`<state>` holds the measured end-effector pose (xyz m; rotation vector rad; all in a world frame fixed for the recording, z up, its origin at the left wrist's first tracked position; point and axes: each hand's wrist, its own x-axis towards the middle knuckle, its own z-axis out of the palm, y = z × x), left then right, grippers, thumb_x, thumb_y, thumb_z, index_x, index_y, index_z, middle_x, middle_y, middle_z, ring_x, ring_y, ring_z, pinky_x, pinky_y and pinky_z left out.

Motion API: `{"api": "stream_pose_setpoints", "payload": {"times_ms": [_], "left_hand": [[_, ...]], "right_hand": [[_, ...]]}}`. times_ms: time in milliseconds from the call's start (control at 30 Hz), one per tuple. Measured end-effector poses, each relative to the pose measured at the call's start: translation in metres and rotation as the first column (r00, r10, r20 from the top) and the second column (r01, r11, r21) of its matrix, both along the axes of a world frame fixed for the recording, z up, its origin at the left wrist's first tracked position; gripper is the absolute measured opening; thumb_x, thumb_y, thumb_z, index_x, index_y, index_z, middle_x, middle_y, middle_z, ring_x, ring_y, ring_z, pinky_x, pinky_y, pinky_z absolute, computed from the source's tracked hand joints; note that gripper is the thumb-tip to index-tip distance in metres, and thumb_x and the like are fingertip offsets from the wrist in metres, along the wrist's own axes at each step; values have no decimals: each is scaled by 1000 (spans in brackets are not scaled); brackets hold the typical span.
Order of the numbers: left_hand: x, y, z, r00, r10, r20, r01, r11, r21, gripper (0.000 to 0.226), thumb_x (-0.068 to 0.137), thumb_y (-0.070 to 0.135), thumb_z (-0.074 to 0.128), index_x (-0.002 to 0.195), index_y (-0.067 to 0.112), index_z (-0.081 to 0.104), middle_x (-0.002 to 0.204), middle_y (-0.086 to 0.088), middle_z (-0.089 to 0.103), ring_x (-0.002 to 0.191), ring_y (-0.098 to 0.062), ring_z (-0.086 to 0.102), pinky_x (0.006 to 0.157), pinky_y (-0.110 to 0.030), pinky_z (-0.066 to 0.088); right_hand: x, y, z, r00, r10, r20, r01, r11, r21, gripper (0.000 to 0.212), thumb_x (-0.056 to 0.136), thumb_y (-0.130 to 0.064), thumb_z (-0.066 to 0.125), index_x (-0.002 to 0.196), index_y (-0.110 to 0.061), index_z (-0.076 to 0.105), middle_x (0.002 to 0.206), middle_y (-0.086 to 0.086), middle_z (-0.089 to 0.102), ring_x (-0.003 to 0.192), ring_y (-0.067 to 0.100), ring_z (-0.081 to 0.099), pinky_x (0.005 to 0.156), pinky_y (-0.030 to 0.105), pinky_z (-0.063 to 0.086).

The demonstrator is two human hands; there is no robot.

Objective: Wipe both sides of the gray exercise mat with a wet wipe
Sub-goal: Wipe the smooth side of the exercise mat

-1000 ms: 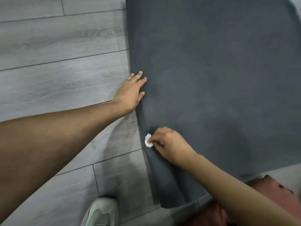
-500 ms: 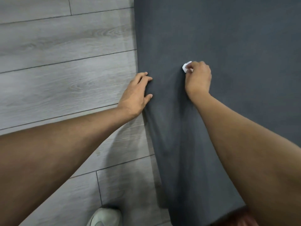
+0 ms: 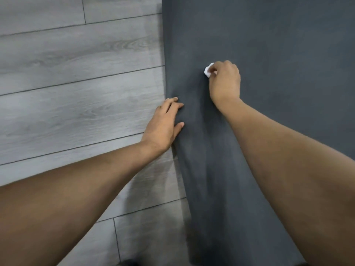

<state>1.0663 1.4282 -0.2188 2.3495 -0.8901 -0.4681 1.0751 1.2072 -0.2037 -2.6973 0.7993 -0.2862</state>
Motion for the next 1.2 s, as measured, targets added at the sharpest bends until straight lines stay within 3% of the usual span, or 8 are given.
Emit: {"api": "stream_pose_setpoints", "payload": {"times_ms": [167,467,633,833,933,1100,1133,1200], "left_hand": [[-2,-1,1,1000,-25,16,24,999,41,53,94,20,70,143,8,51,156,-11,39,143,-30,39,121,-33,27],[-13,-14,27,995,-72,72,54,973,225,49,98,11,61,143,2,45,160,-19,29,145,-39,33,120,-45,30],[-46,-7,50,936,-235,261,170,953,250,44,92,8,56,135,4,52,140,-20,44,120,-43,46,102,-51,44],[-57,19,46,942,-335,30,300,875,381,65,101,31,58,158,17,30,169,-5,20,151,-34,26,124,-41,23],[-51,14,47,940,-341,-4,312,855,415,64,100,28,61,157,21,32,170,-1,18,151,-34,25,123,-43,26],[-67,4,41,961,-275,15,237,853,466,59,101,20,57,155,19,32,170,1,14,153,-35,19,121,-48,29],[-69,3,41,964,-266,29,221,851,477,58,102,18,55,154,18,32,170,0,14,153,-35,18,120,-49,30],[-74,1,43,963,-257,83,185,850,493,57,101,15,53,154,15,32,170,-3,14,151,-37,20,120,-48,30]], "right_hand": [[-61,47,3,941,337,3,-337,939,74,21,89,-11,54,98,-16,72,95,7,66,85,30,55,77,29,38],[-270,123,29,867,493,-76,-434,820,373,15,84,-8,64,93,-19,71,88,-1,63,77,21,55,70,37,49],[-290,125,29,766,626,-145,-595,776,207,15,86,-5,61,95,-16,65,85,2,56,74,24,49,63,39,49],[-205,107,33,984,147,-100,-136,984,113,16,85,-1,55,92,-9,66,86,12,57,81,33,52,72,38,41],[-235,145,29,957,277,-86,-255,944,209,17,81,2,57,87,-12,67,83,11,57,74,32,52,68,41,44],[-336,149,39,730,659,-181,-612,748,255,17,79,-4,60,90,-17,58,85,4,51,72,25,47,68,37,43],[-341,126,40,711,663,-234,-635,748,192,18,77,-4,61,90,-17,56,84,4,50,72,25,46,67,35,41],[-344,63,38,850,437,-293,-447,894,35,19,76,0,61,89,-14,57,85,8,50,76,31,49,69,39,40]]}}
